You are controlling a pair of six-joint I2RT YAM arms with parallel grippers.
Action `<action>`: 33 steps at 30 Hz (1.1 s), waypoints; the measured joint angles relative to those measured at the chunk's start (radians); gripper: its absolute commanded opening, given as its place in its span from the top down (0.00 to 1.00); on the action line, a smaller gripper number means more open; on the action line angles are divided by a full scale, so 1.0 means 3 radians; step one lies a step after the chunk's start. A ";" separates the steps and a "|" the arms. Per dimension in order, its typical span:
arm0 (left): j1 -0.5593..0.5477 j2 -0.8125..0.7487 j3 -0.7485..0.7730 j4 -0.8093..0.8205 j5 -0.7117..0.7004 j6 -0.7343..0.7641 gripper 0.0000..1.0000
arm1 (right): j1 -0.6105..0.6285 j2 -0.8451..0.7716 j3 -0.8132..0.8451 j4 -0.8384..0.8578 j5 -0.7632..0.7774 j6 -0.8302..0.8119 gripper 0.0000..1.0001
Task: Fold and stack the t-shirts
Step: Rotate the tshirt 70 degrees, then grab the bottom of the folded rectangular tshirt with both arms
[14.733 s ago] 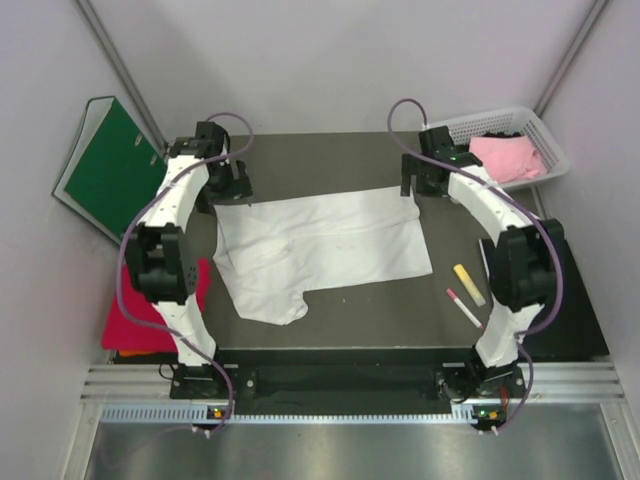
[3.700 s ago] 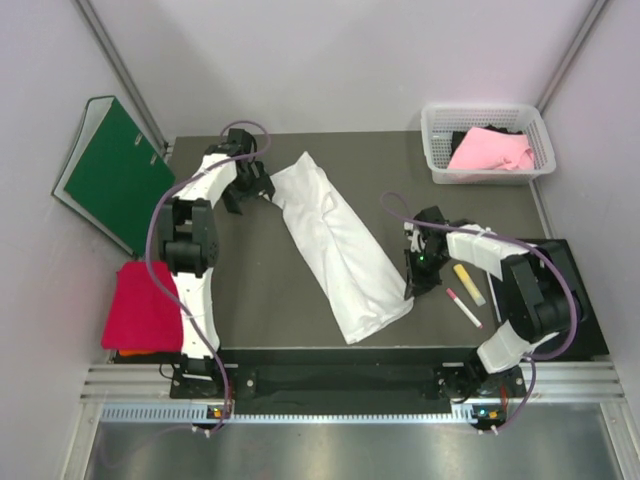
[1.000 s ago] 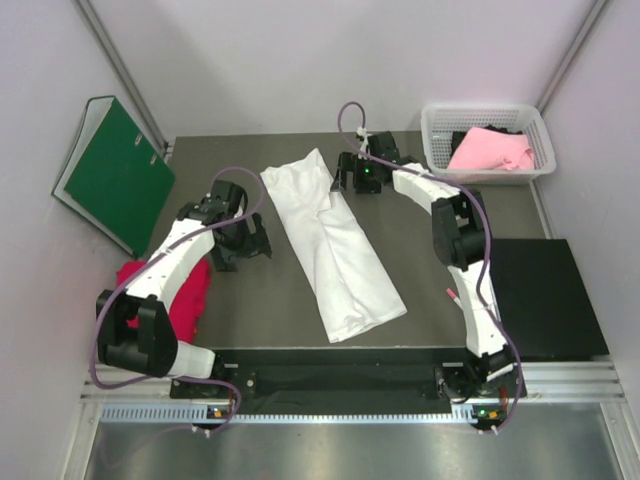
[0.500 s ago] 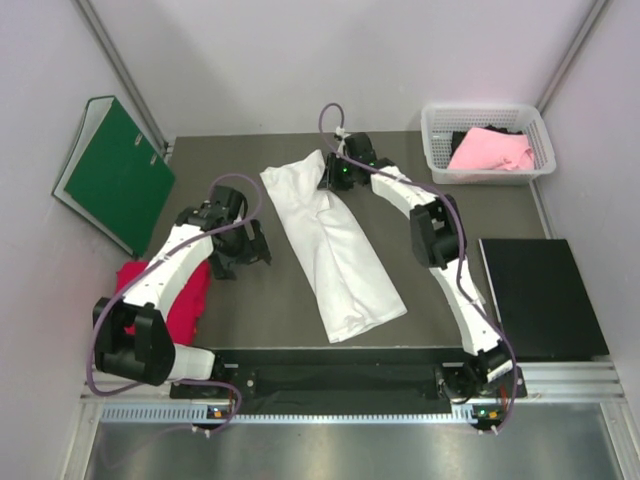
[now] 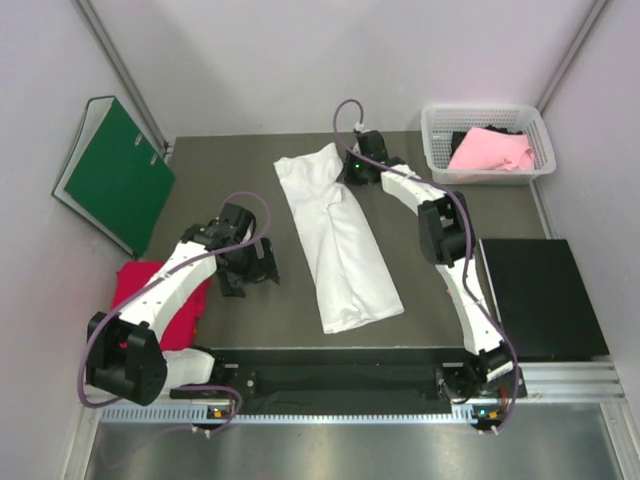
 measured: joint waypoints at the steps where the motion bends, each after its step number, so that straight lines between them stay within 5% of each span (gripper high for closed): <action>1: -0.0032 -0.0008 -0.0050 0.0019 0.0038 -0.0024 0.01 | -0.0047 -0.0001 0.0000 0.0000 0.0019 0.0010 0.96; 2: -0.0067 -0.0013 -0.0090 0.0029 0.0074 -0.0047 0.01 | -0.0108 -0.0004 0.0000 -0.0004 0.0039 0.0023 0.93; 6: -0.0196 -0.0013 -0.0159 0.0122 0.0196 -0.0114 0.01 | -0.0338 -0.0029 0.0000 -0.0011 0.0061 0.0013 0.47; 8: -0.0254 -0.0013 -0.0181 0.0229 0.0263 -0.0148 0.01 | -0.0430 -0.0127 -0.0093 -0.0050 0.0116 -0.0032 0.34; 9: -0.0277 -0.0013 -0.0201 0.0285 0.0301 -0.0164 0.01 | -0.0468 -0.0245 -0.0264 0.0011 0.0142 -0.0080 0.20; 12: -0.0326 -0.0013 -0.0326 0.0504 0.0421 -0.0248 0.01 | -0.0493 -0.0868 -0.1099 0.0011 0.0258 -0.0191 0.02; 13: -0.0337 -0.0013 -0.0390 0.0598 0.0467 -0.0289 0.03 | -0.0484 -0.1069 -0.1322 -0.0028 0.0287 -0.0209 0.01; 17: -0.0376 -0.0020 -0.0774 0.1073 0.0673 -0.0525 0.41 | -0.0420 -0.2047 -0.2191 -0.0137 0.0291 -0.0261 0.01; 25: -0.0615 0.0323 -0.1264 0.2127 0.0913 -0.0970 0.44 | -0.0406 -0.3518 -0.3655 -0.0203 -0.0102 0.0066 0.06; 33: -0.1063 0.0861 -0.1102 0.2925 0.1068 -0.1292 0.53 | -0.0413 -0.3765 -0.4868 -0.0303 -0.0501 0.0539 0.18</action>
